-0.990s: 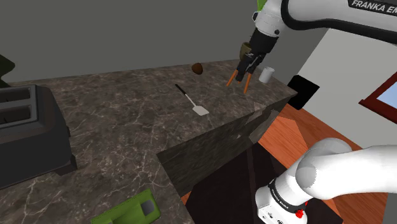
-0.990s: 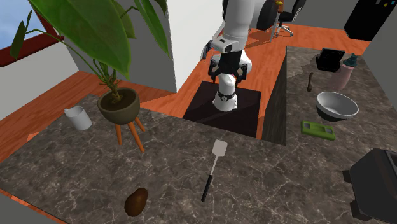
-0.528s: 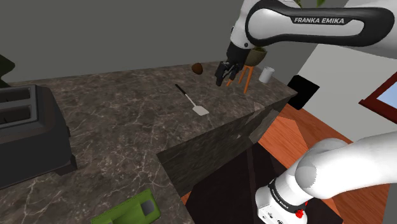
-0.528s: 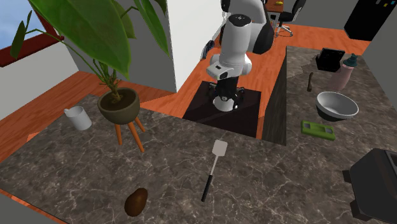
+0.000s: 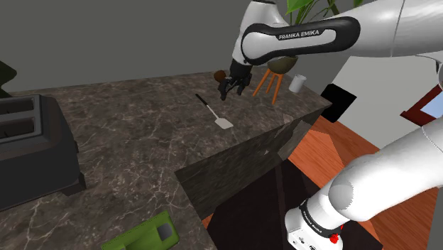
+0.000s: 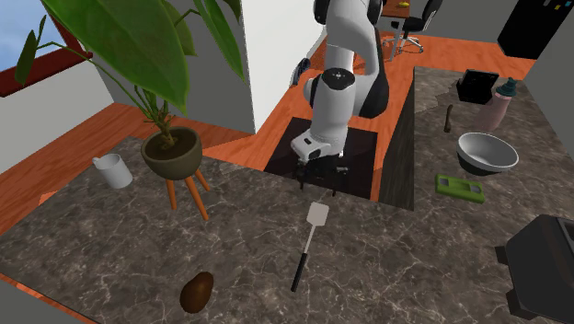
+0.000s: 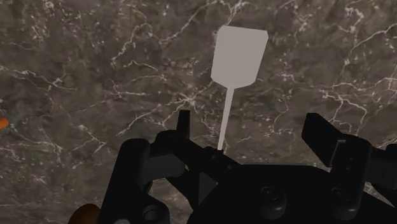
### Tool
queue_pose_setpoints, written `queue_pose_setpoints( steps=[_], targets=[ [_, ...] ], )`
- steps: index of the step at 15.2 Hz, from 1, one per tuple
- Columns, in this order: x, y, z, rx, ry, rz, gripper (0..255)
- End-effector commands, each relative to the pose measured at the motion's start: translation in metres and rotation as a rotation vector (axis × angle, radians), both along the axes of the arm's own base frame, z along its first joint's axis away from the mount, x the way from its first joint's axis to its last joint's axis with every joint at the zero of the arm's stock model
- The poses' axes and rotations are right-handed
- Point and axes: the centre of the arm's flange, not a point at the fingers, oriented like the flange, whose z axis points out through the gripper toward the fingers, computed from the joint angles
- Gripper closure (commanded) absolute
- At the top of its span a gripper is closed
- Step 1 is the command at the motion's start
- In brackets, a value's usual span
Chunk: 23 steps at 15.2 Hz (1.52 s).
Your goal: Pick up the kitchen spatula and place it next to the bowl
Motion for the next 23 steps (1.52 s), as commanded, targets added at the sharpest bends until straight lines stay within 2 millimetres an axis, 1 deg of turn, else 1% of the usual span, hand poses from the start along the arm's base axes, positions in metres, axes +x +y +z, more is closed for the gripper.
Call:
queue_pose_setpoints(
  steps=[1, 8, 9, 17, 23],
  targets=[
    [0.021, 0.001, -0.018, 0.006, 0.001, -0.02, 0],
    [0.09, 0.002, -0.08, 0.026, 0.006, -0.088, 0],
    [0.095, 0.002, -0.085, 0.028, 0.006, -0.093, 0],
    [0.097, 0.002, -0.125, 0.028, 0.006, -0.093, 0],
    [0.098, 0.002, -0.125, 0.028, 0.006, -0.093, 0]
  ],
)
